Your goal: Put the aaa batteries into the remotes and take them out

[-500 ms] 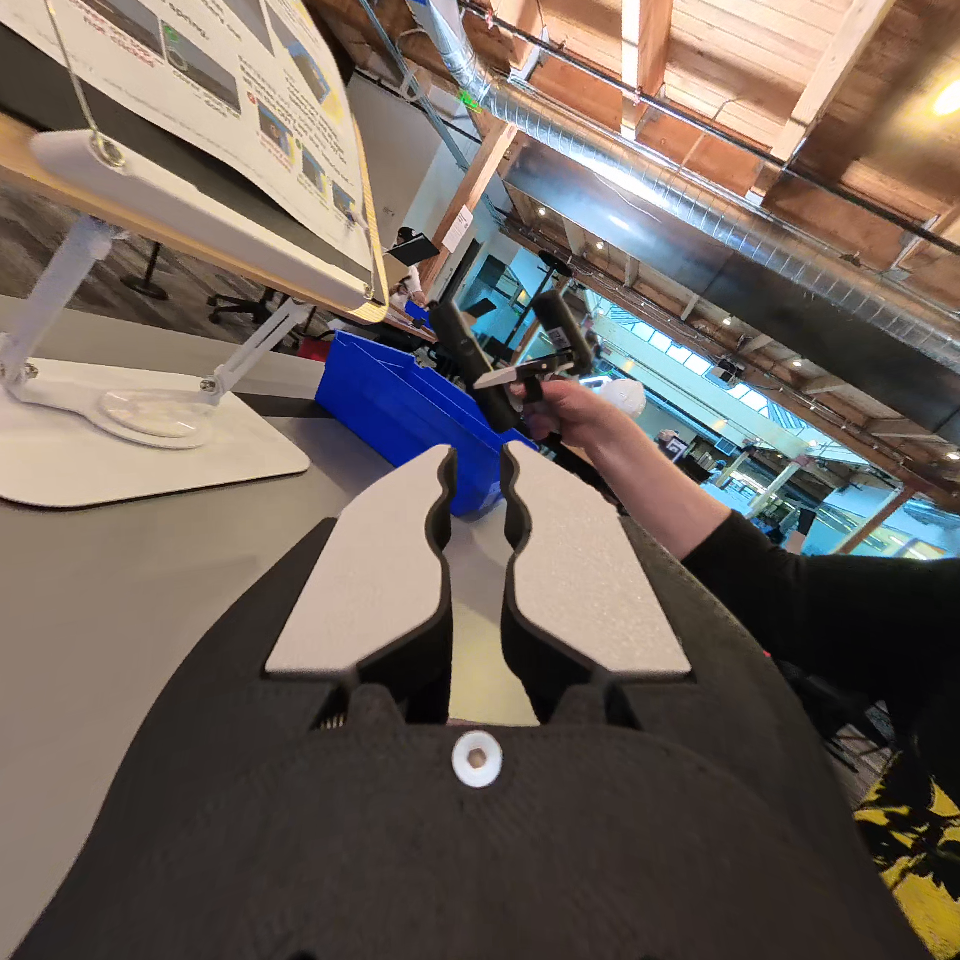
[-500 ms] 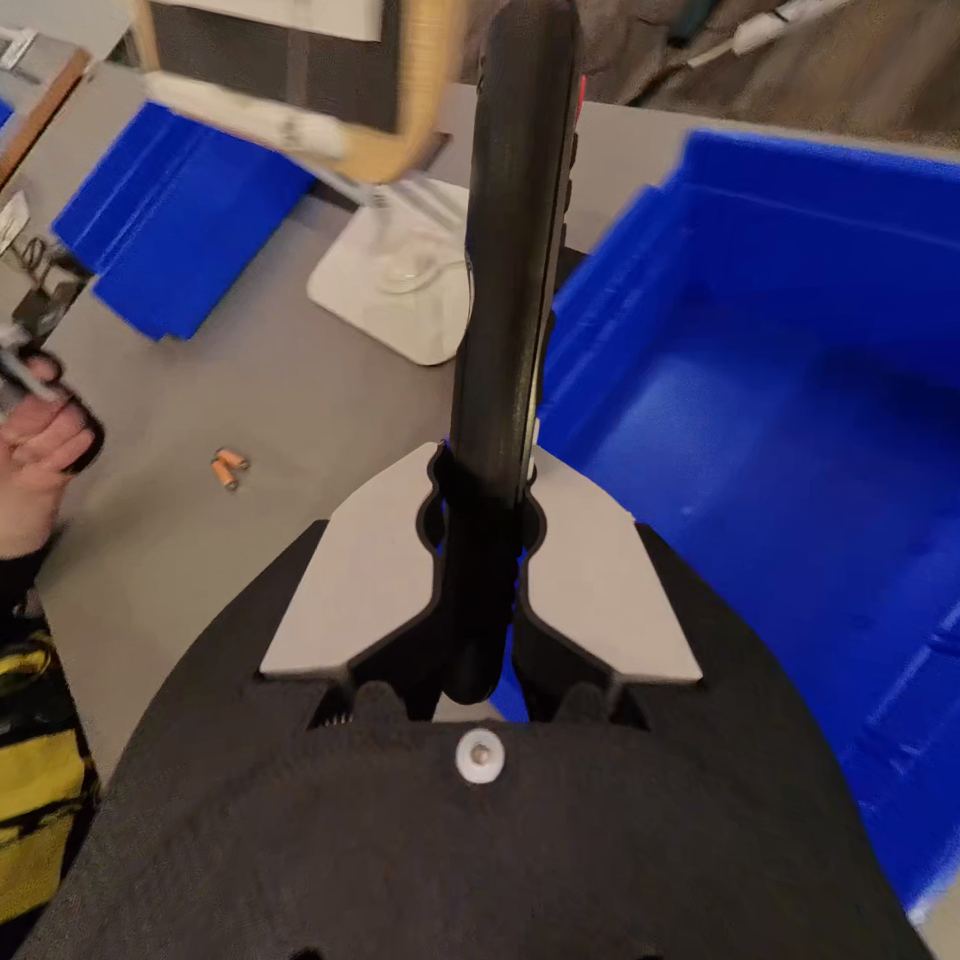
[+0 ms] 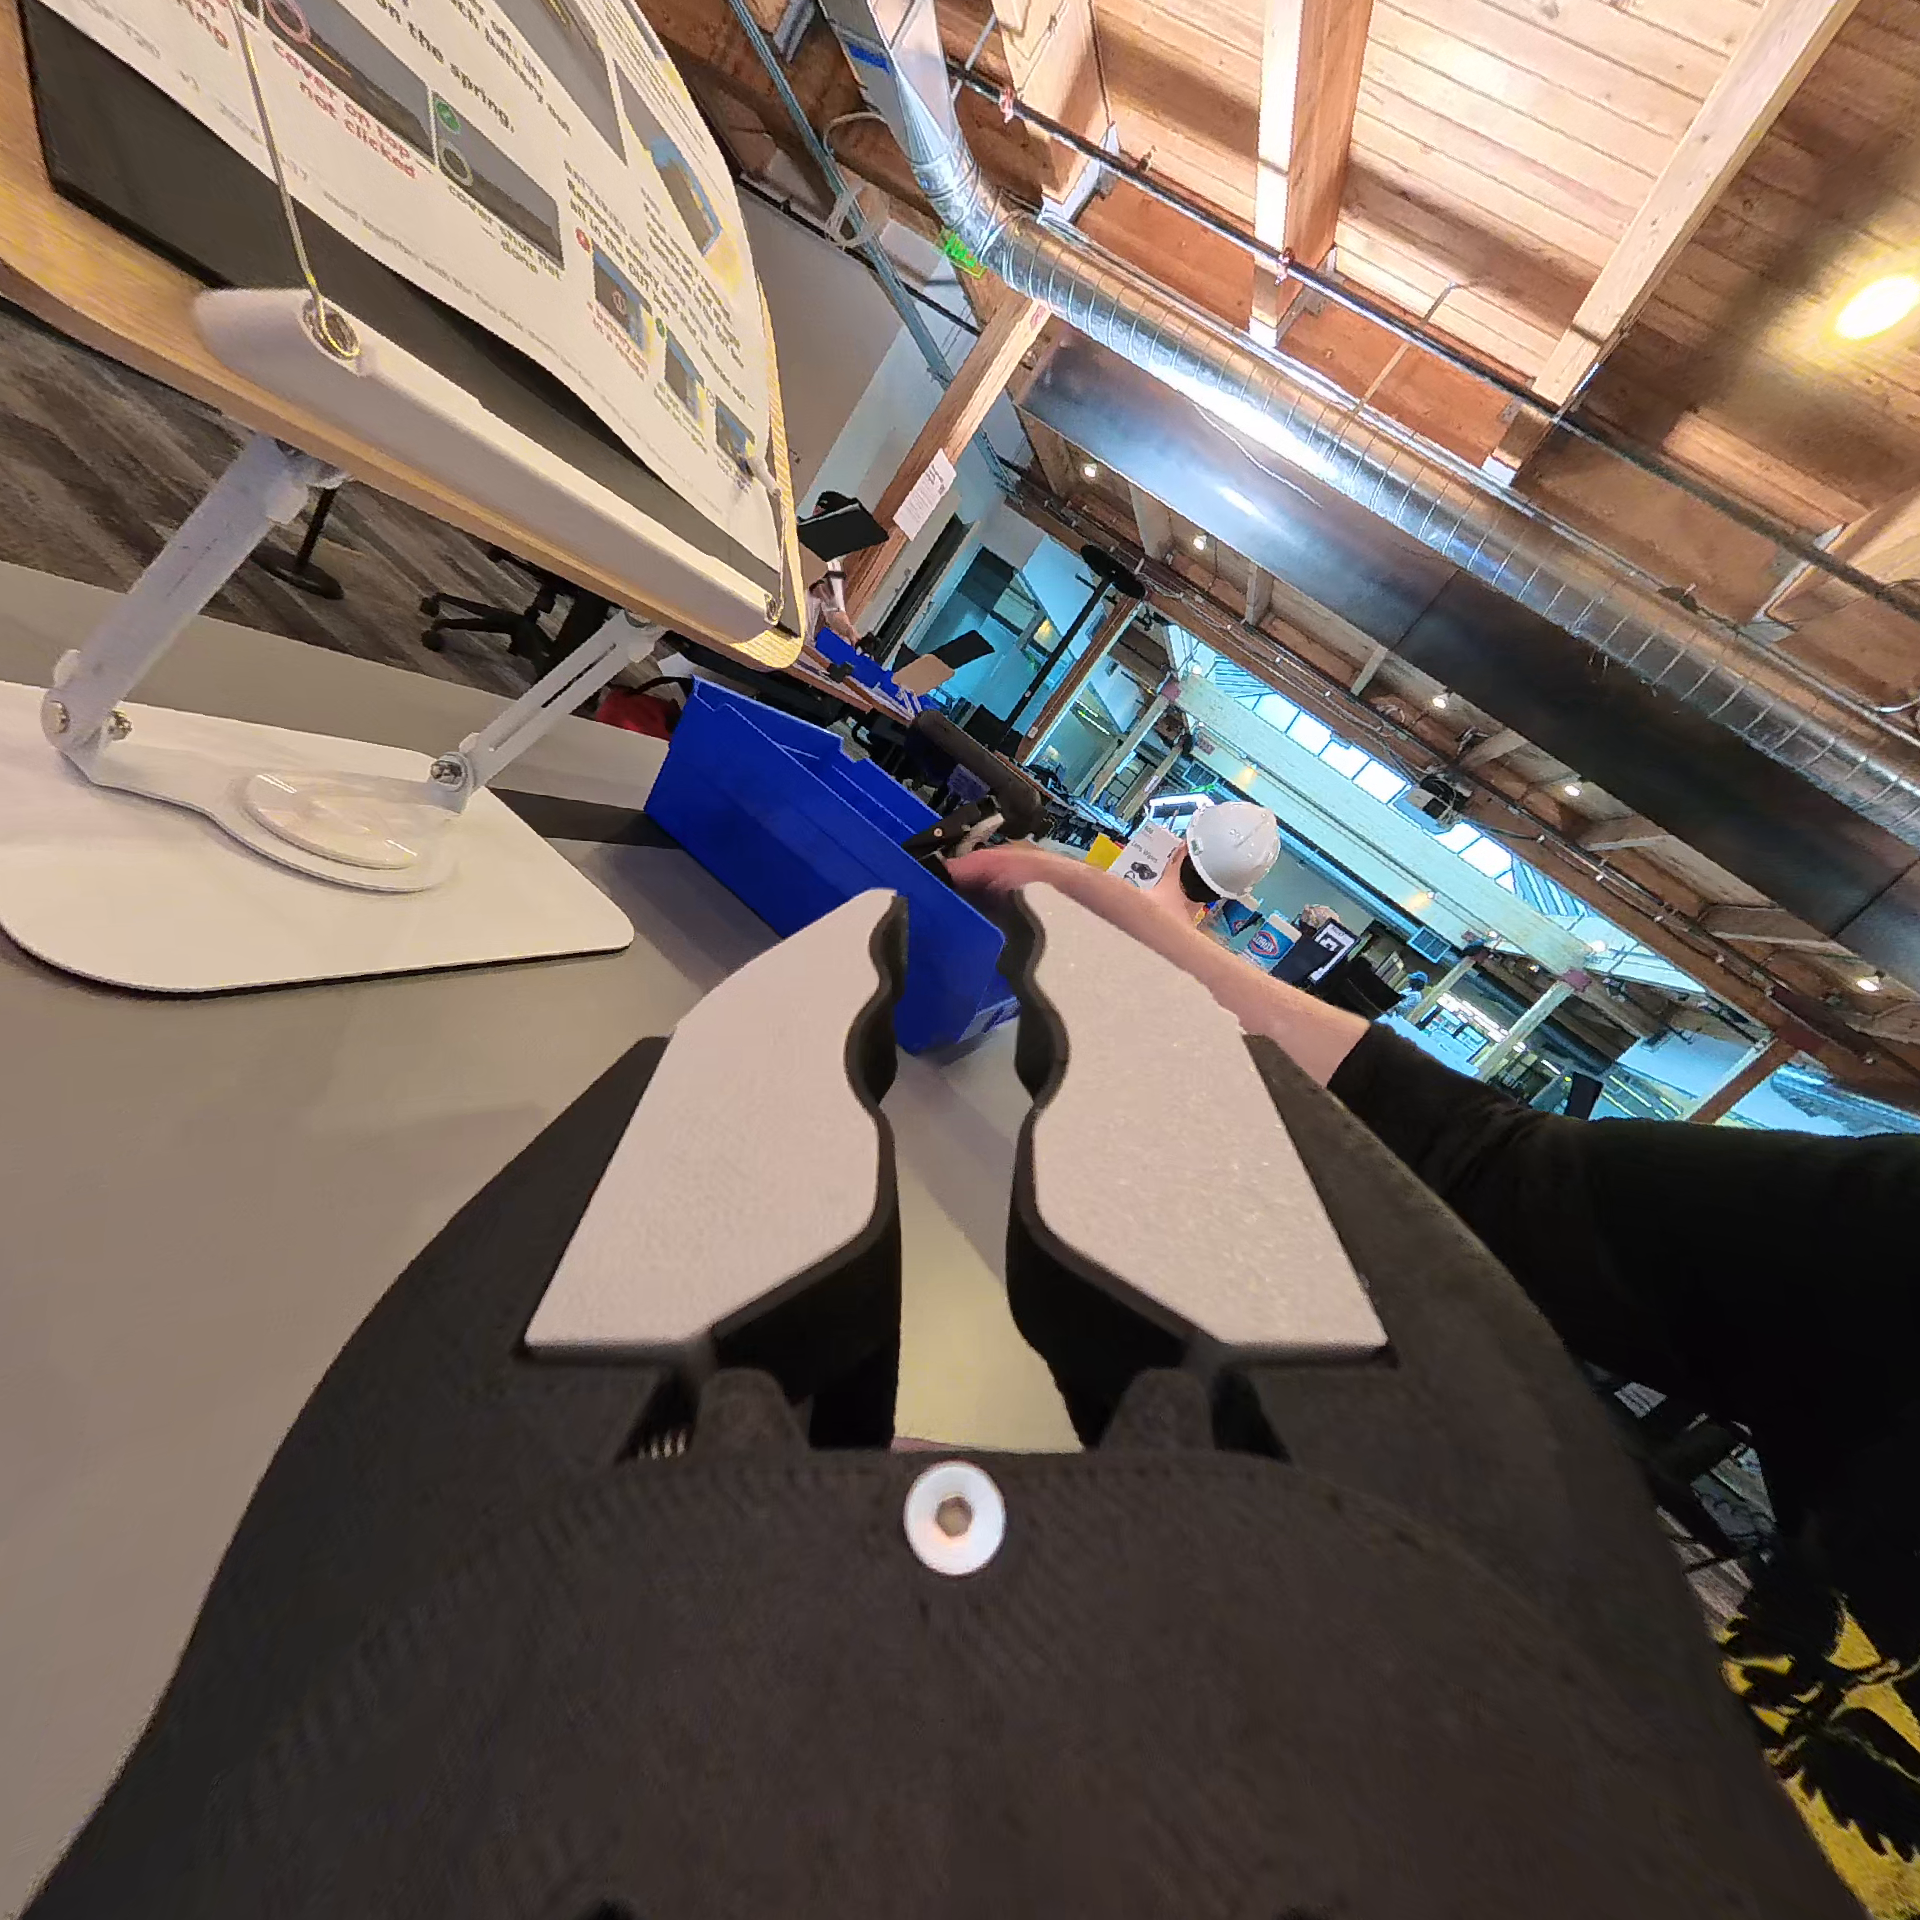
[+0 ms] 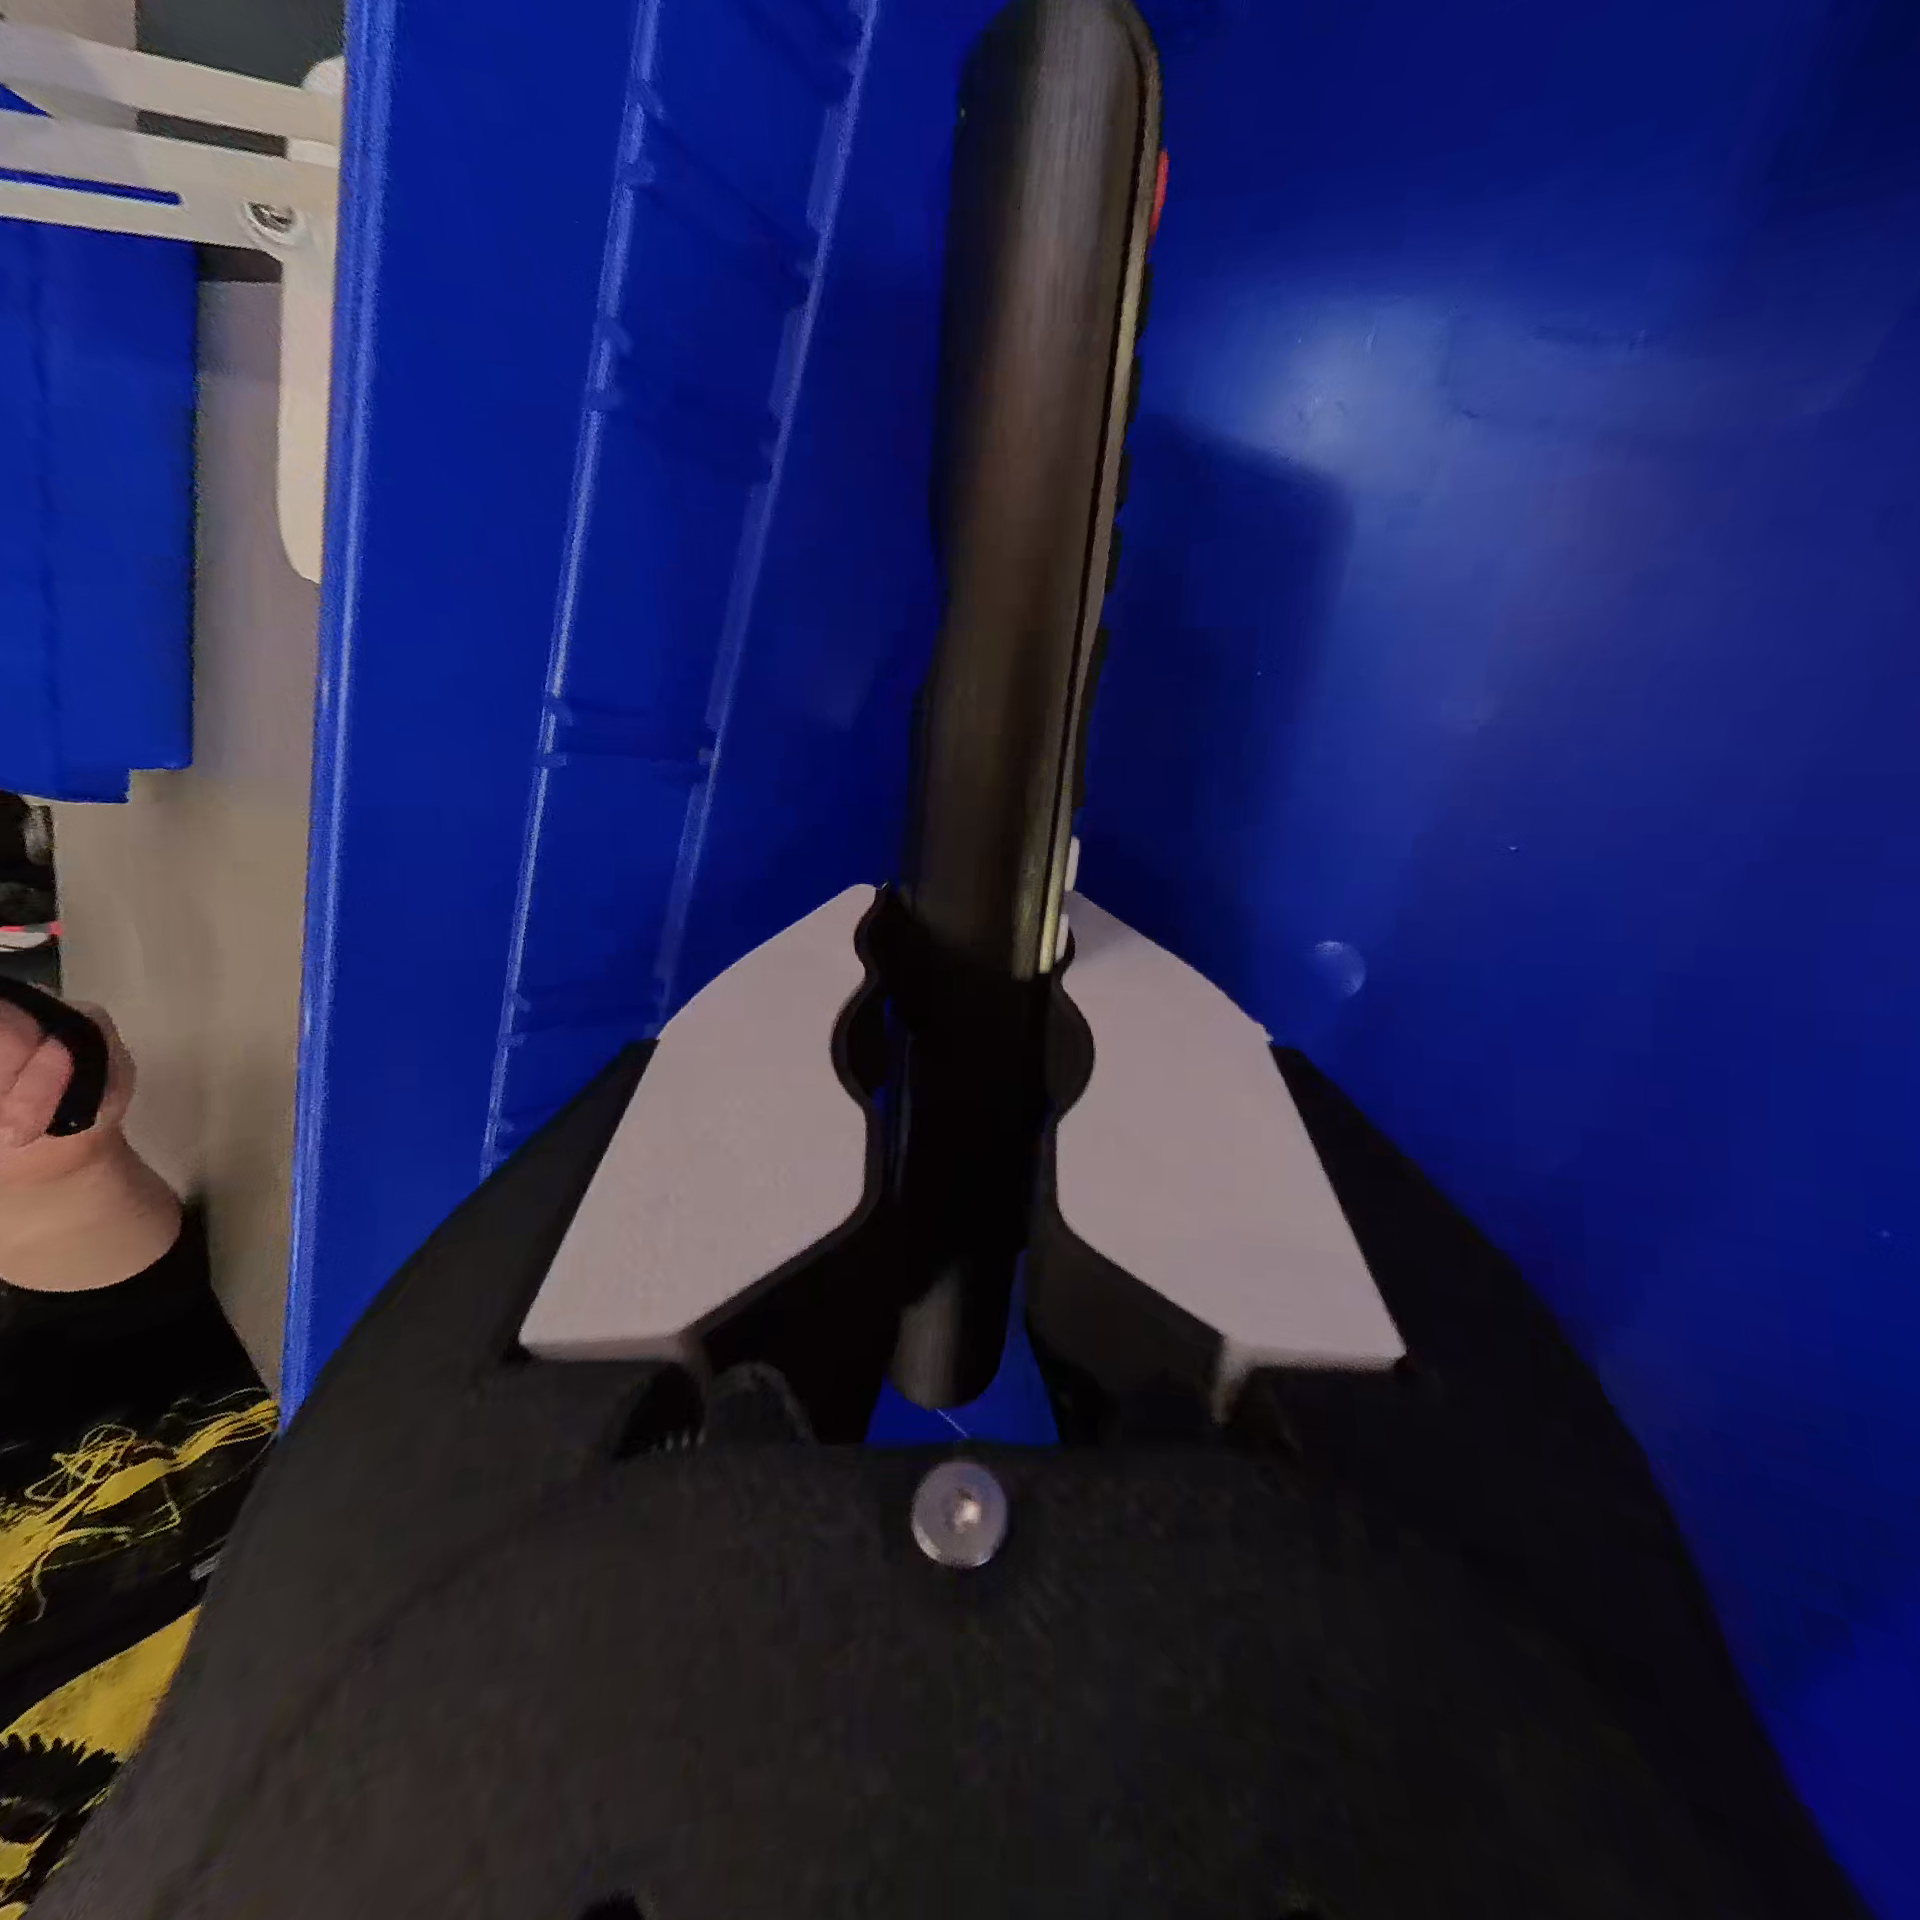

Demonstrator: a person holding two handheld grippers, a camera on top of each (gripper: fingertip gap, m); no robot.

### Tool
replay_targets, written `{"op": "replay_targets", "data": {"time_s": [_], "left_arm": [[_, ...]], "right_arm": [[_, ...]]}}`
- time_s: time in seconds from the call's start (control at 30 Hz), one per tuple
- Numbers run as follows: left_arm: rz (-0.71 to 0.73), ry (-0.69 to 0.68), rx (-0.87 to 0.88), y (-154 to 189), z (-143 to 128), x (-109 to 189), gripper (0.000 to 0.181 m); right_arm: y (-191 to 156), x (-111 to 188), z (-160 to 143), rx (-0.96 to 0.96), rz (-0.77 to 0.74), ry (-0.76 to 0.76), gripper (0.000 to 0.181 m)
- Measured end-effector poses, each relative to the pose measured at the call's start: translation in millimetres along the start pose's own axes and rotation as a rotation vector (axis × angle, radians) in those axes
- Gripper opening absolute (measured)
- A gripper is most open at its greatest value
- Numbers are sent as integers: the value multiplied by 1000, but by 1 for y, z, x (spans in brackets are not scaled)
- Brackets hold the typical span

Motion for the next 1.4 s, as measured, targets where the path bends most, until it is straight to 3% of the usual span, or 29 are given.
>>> {"op": "replay_targets", "data": {"time_s": [0.3, 0.4, 0.53, 0.63, 0.73, 0.83, 0.97, 1.07, 1.1, 1.27, 1.4], "left_arm": [[88, -4, -89, -5, 12, 9, 26], [293, -33, -240, -27, 32, 30, 40], [646, -93, -461, -66, 93, 84, 50], [876, -272, -525, -108, 127, 114, 61], [1011, -530, -420, -164, 119, 125, 68], [1137, -788, -278, -217, 93, 141, 77], [1288, -1042, -165, -258, 71, 168, 78], [1292, -1133, -149, -264, 64, 164, 53], [1293, -1108, -146, -268, 64, 160, 50], [1262, -1083, -169, -274, 66, 157, 50], [1310, -982, -336, -271, 82, 157, 49]], "right_arm": [[-5, -11, -4, -36, 4, -24, 27], [-2, -8, -1, 9, -74, -28, 42], [-2, -4, 3, 49, -135, -2, 65], [1, 3, 4, 86, -200, 35, 75], [4, 10, 1, 108, -245, 63, 74], [4, 20, -1, 127, -271, 103, 73], [-6, 33, -7, 202, -311, 136, 72], [-19, 45, -6, 250, -313, 191, 70], [-23, 49, -5, 266, -320, 208, 69], [-46, 71, -2, 345, -333, 295, 66], [-71, 95, 0, 442, -399, 378, 64]]}}
Point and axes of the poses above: each gripper's, where its closed fingertips meet, x back along the fingers, z out of its top, y = z × x across the jaws, the point moved 1 cm from there along x, back along the fingers, and after that the axes turned 4 degrees about x, right-handed, at the moved point
